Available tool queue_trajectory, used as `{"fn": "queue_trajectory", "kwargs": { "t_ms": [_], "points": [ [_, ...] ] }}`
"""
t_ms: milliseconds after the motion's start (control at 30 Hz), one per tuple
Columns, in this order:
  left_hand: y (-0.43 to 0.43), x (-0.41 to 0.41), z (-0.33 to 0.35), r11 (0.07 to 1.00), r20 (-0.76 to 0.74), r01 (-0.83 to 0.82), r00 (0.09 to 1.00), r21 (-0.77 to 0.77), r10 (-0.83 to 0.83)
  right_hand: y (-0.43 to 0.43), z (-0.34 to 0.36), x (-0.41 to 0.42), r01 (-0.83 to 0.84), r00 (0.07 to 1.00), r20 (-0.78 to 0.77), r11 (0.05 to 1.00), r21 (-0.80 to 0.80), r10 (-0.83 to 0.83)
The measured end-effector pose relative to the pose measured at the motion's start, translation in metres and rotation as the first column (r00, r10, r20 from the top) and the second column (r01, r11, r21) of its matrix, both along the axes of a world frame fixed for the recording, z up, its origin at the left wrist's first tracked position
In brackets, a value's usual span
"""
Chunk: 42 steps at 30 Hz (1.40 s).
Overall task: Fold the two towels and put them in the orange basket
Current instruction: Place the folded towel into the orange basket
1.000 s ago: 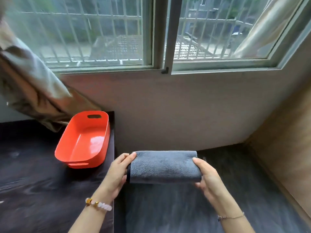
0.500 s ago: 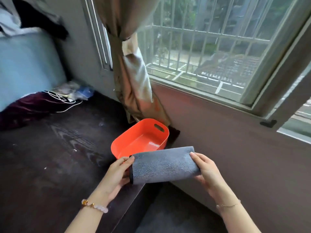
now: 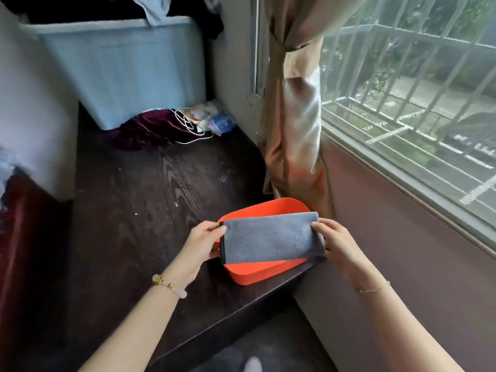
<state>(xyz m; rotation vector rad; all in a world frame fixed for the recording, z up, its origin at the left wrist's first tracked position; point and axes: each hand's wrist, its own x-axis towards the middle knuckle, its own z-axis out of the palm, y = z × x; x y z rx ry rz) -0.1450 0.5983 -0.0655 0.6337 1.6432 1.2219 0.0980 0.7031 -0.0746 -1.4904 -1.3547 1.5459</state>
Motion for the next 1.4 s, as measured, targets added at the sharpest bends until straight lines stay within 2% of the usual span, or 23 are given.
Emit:
{"fn": "queue_trajectory", "kwargs": {
  "t_ms": [133,233,333,433,567,667,767,867,1000,1100,1167,1300,1400],
  "points": [
    [0.025,-0.013,-0.014,0.997,-0.153,-0.005,0.988,-0.075,-0.007,0.045,-0.010,-0.027,-0.169,0.964,0.217,0.984,0.052,0.154],
    [0.035,-0.020,-0.028,0.989,-0.326,0.075,0.939,-0.128,-0.113,0.068,-0.015,-0.042,-0.288,0.888,0.383,0.957,0.033,0.254],
    [0.043,-0.019,-0.036,0.969,-0.441,0.168,0.867,-0.179,-0.231,0.088,-0.020,-0.054,-0.422,0.757,0.572,0.905,0.059,0.316],
    [0.049,-0.014,-0.042,0.937,-0.522,0.226,0.784,-0.266,-0.337,0.099,-0.029,-0.059,-0.518,0.597,0.702,0.855,-0.033,0.389],
    [0.058,-0.012,-0.051,0.858,-0.509,0.294,0.706,-0.421,-0.492,0.106,-0.041,-0.063,-0.598,0.405,0.766,0.778,-0.190,0.499],
    [0.067,-0.008,-0.055,0.779,-0.511,0.340,0.606,-0.527,-0.610,0.110,-0.052,-0.064,-0.668,0.272,0.793,0.700,-0.253,0.545],
    [0.072,0.000,-0.059,0.694,-0.475,0.344,0.536,-0.632,-0.698,0.112,-0.058,-0.064,-0.699,0.204,0.760,0.636,-0.328,0.616],
    [0.075,0.006,-0.067,0.666,-0.482,0.306,0.498,-0.680,-0.721,0.113,-0.064,-0.063,-0.732,0.106,0.767,0.572,-0.370,0.632],
    [0.072,0.014,-0.071,0.689,-0.549,0.249,0.450,-0.681,-0.704,0.114,-0.076,-0.062,-0.796,0.084,0.802,0.524,-0.304,0.592],
    [0.070,0.019,-0.074,0.705,-0.605,0.192,0.394,-0.682,-0.692,0.111,-0.077,-0.063,-0.854,0.134,0.844,0.492,-0.167,0.519],
    [0.066,0.024,-0.075,0.725,-0.663,0.154,0.314,-0.671,-0.680,0.111,-0.075,-0.063,-0.879,0.162,0.852,0.466,-0.105,0.498],
    [0.057,0.021,-0.080,0.790,-0.772,0.211,0.180,-0.575,-0.610,0.112,-0.076,-0.064,-0.913,0.130,0.809,0.387,-0.128,0.573],
    [0.052,0.010,-0.087,0.781,-0.762,0.288,0.204,-0.554,-0.615,0.111,-0.073,-0.064,-0.921,0.126,0.749,0.358,-0.156,0.650]
  ]
}}
